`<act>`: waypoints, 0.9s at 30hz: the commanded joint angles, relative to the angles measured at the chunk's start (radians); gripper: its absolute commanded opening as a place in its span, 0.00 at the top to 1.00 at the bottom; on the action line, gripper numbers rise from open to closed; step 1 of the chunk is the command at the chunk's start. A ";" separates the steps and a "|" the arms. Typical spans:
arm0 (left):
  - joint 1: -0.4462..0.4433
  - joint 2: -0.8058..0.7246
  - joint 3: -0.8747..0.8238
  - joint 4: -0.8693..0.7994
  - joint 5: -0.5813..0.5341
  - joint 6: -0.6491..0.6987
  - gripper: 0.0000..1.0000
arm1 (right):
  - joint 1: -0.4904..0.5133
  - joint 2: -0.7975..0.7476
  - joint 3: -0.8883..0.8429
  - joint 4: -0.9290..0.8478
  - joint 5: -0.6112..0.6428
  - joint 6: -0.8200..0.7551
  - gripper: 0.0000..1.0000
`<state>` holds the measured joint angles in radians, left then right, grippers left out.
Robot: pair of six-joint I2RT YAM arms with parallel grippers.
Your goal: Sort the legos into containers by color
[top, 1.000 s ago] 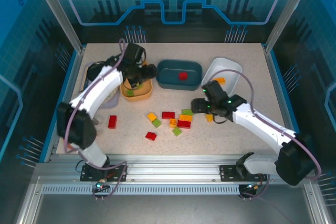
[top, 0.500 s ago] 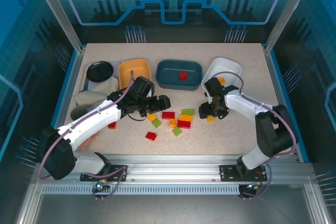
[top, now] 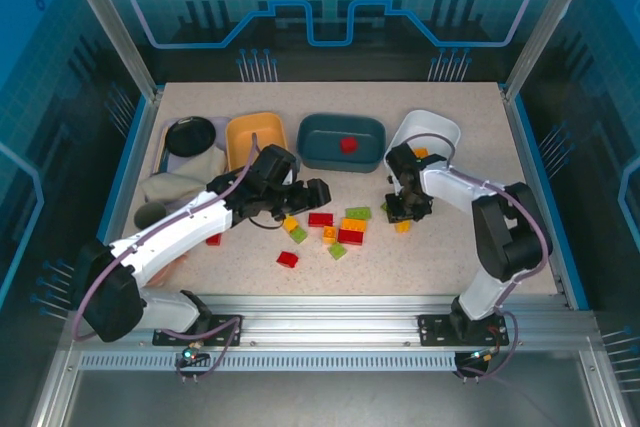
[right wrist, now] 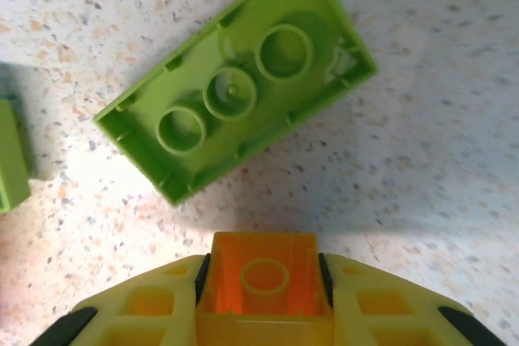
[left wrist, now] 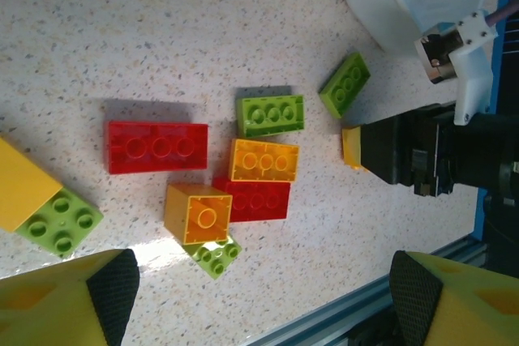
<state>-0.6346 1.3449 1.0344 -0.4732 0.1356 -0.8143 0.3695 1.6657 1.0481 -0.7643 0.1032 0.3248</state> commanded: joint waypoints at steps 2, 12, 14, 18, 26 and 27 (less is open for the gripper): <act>-0.014 0.040 0.090 0.013 0.001 -0.007 0.15 | -0.054 -0.140 0.122 -0.068 0.057 0.018 0.73; -0.015 0.167 0.247 -0.029 -0.010 0.023 0.16 | -0.243 0.273 0.577 -0.162 0.092 0.022 0.73; -0.016 0.180 0.270 -0.041 -0.018 0.026 0.16 | -0.248 0.348 0.649 -0.199 0.107 0.035 0.72; -0.014 0.202 0.305 -0.103 -0.050 0.023 0.16 | -0.248 0.434 0.716 -0.238 0.135 0.071 0.67; 0.010 0.167 0.308 -0.324 -0.185 -0.019 0.16 | -0.205 0.346 0.694 -0.149 0.079 0.048 0.34; 0.026 0.155 0.309 -0.380 -0.218 -0.023 0.16 | -0.189 0.316 0.685 -0.128 0.073 0.034 0.33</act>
<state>-0.6338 1.5379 1.3235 -0.6842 0.0170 -0.8146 0.1406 2.0911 1.7222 -0.9329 0.2073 0.3843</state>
